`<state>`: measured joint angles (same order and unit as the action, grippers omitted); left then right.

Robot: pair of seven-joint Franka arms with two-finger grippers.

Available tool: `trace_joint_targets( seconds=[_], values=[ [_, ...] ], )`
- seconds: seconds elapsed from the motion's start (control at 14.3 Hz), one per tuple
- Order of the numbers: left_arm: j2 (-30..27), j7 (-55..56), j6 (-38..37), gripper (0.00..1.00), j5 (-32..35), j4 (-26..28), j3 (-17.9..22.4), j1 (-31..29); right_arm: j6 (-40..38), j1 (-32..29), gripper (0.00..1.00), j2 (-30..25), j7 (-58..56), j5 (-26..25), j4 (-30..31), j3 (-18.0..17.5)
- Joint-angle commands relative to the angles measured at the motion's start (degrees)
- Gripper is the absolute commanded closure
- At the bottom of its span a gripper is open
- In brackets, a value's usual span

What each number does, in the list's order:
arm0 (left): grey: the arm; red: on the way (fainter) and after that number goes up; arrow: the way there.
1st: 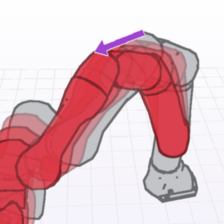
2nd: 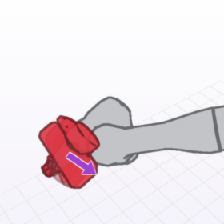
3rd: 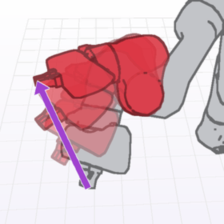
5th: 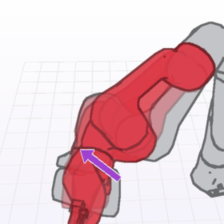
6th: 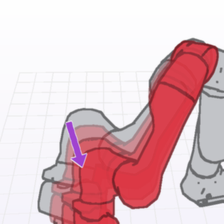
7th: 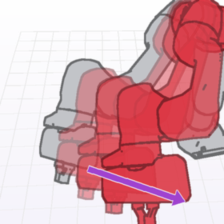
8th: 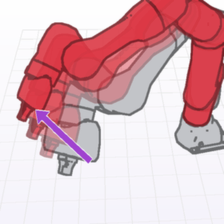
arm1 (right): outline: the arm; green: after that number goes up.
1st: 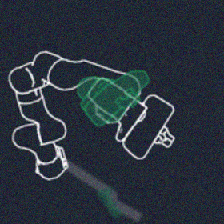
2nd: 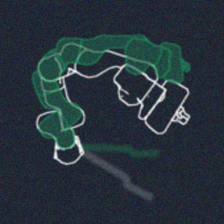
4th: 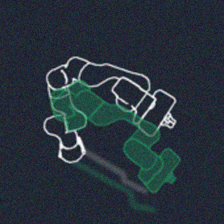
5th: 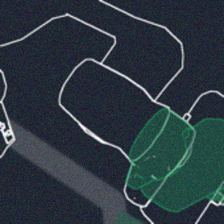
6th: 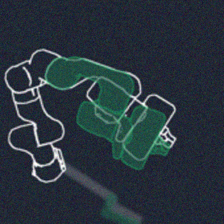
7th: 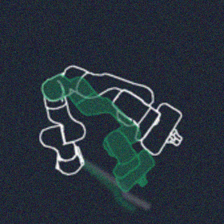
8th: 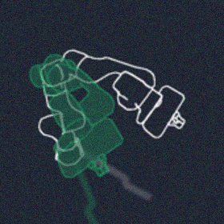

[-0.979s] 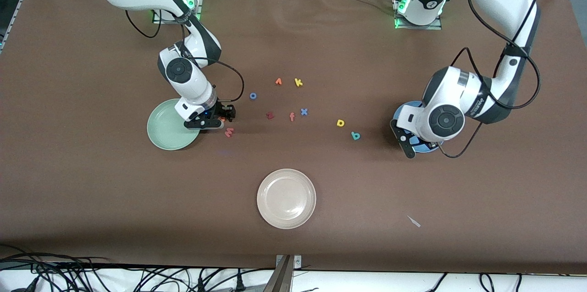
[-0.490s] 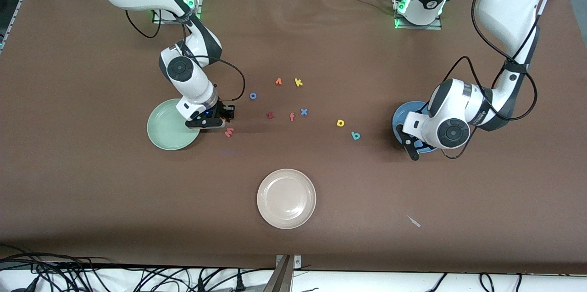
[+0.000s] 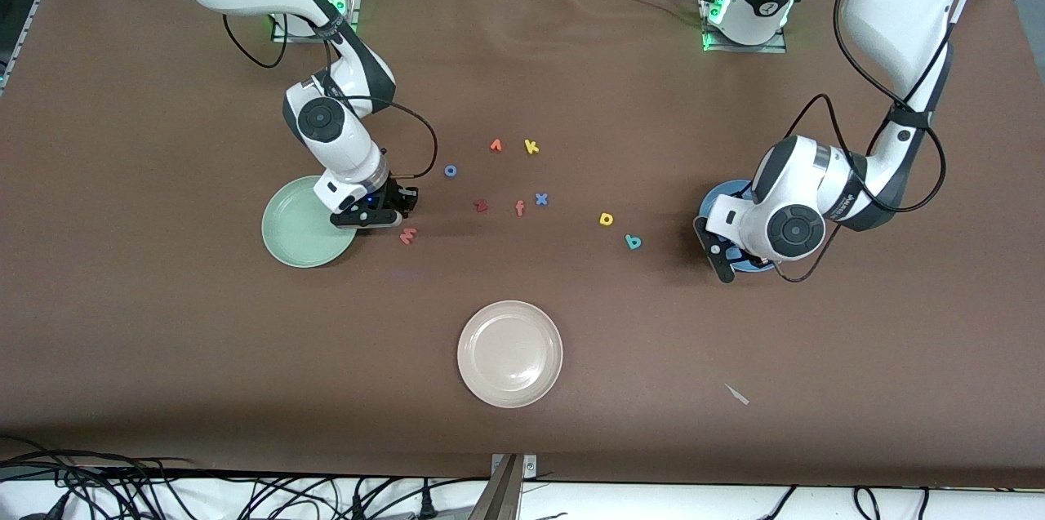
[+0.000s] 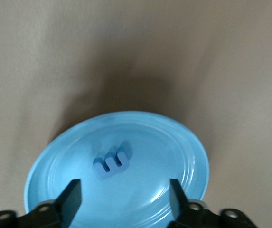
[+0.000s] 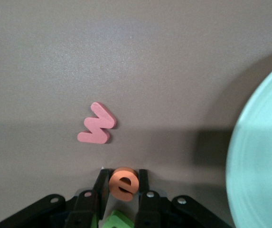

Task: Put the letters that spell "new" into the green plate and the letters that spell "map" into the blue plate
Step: 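Drop the E on the blue plate while the right gripper drops the e, then grasp the teal b with the left gripper while the right gripper grasps the w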

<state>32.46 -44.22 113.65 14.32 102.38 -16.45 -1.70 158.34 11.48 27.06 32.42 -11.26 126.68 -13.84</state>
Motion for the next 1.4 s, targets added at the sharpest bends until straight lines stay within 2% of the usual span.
trace_joint_targets(
  seconds=[0.0, 0.21, 0.42, 0.56, 0.63, 0.7, 0.77, 0.91, 0.98, 1.12, 1.33],
  values=[
    [-3.19, -0.25, -0.98, 0.00, -1.49, 0.02, -2.96, -0.06, -7.31, 0.47, 0.80, -6.11, -1.65, -1.14, 0.41, 1.70],
    [-2.67, 5.70, -0.36, 0.00, -1.41, -3.32, -3.85, 2.65, -17.08, -0.14, 0.80, -13.42, -7.88, -0.61, -0.56, 1.97],
    [-1.96, 9.32, 0.17, 0.00, -1.49, -5.61, -3.85, 5.30, -18.24, -2.15, 0.79, -15.20, -19.11, -0.70, -0.03, 5.83],
    [-0.57, 9.33, 1.04, 0.00, -1.32, -5.44, -3.85, 5.39, -17.37, -5.05, 0.74, -15.02, -23.79, -0.70, 0.41, 6.89],
    [-0.29, 9.50, 2.35, 0.00, -1.31, -4.48, -3.94, 5.56, -16.84, -5.67, 0.57, -14.76, -24.07, -0.52, 0.49, 6.98],
    [-0.38, 9.68, 2.89, 0.00, -0.97, -4.03, -4.02, 7.48, -16.58, -5.68, 0.30, -14.41, -23.38, -0.26, 0.67, 7.07],
    [-0.55, 10.20, 2.81, 0.00, 0.43, -4.12, -4.02, 8.97, -15.96, -5.68, 0.19, -13.88, -22.67, -0.08, 0.58, 6.98],
    [-0.38, 15.63, 2.89, 0.00, 1.06, -4.38, -4.02, 9.87, -15.08, -5.50, 0.19, -13.35, -18.30, 0.36, 0.15, 6.55],
    [-0.03, 16.88, 2.98, 0.00, 1.15, -4.99, -3.94, 10.04, -14.99, -5.42, 0.19, -12.65, -15.57, 0.79, -0.29, 5.24],
    [0.06, 17.24, 2.98, 0.00, 0.19, -5.69, -3.85, 9.17, -15.08, -4.98, 0.19, -9.68, -7.85, 3.24, -5.02, 2.16],
    [-0.12, 17.33, 2.36, 0.00, -3.31, -8.16, -3.76, 8.20, -15.08, -1.21, 0.19, -4.58, 0.87, 4.93, -11.27, 1.71]
  ],
)
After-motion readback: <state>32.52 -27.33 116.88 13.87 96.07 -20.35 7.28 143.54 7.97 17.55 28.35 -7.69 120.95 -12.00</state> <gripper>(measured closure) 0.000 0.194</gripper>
